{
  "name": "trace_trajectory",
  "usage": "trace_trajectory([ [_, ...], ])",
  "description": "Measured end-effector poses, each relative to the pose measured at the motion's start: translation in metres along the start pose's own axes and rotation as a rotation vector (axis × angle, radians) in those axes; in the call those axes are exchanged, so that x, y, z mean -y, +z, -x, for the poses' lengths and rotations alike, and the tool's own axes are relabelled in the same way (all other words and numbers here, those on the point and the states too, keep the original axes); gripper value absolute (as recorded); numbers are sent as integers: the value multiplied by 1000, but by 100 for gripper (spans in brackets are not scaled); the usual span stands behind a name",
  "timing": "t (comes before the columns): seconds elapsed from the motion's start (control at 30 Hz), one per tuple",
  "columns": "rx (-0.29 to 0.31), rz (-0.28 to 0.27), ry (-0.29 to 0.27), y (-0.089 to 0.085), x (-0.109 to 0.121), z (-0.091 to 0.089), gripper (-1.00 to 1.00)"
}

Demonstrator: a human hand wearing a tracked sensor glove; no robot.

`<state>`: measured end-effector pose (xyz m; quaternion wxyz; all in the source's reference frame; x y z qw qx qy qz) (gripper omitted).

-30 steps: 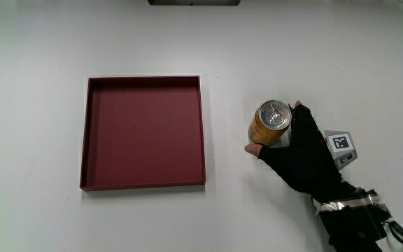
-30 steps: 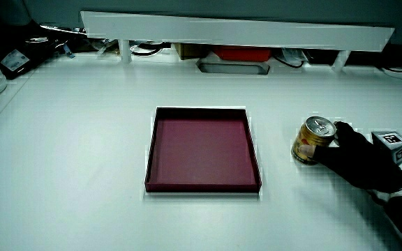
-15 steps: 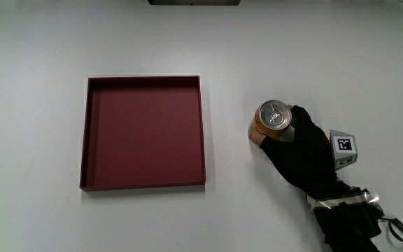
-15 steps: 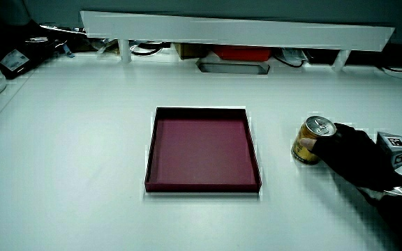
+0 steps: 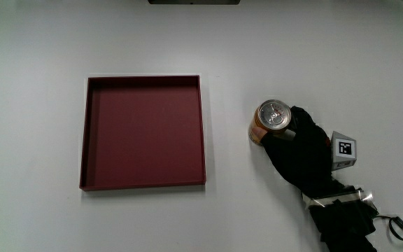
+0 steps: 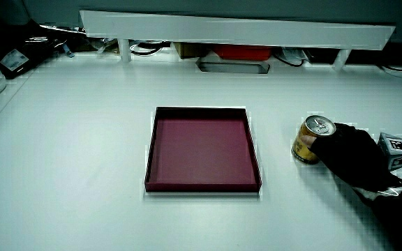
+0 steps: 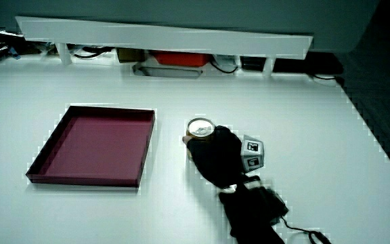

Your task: Pick red bull from desk

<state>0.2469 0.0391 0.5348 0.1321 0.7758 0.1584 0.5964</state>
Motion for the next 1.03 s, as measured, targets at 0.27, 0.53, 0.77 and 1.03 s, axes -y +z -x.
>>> trace_trajectory([
  [0.27, 22, 14, 41, 0, -1, 17, 100],
  [0.53, 36, 69, 153, -14, -1, 65, 100],
  [0.77, 9, 136, 234, -38, 0, 100, 100],
  [1.03, -27, 235, 282, -74, 2, 126, 100],
])
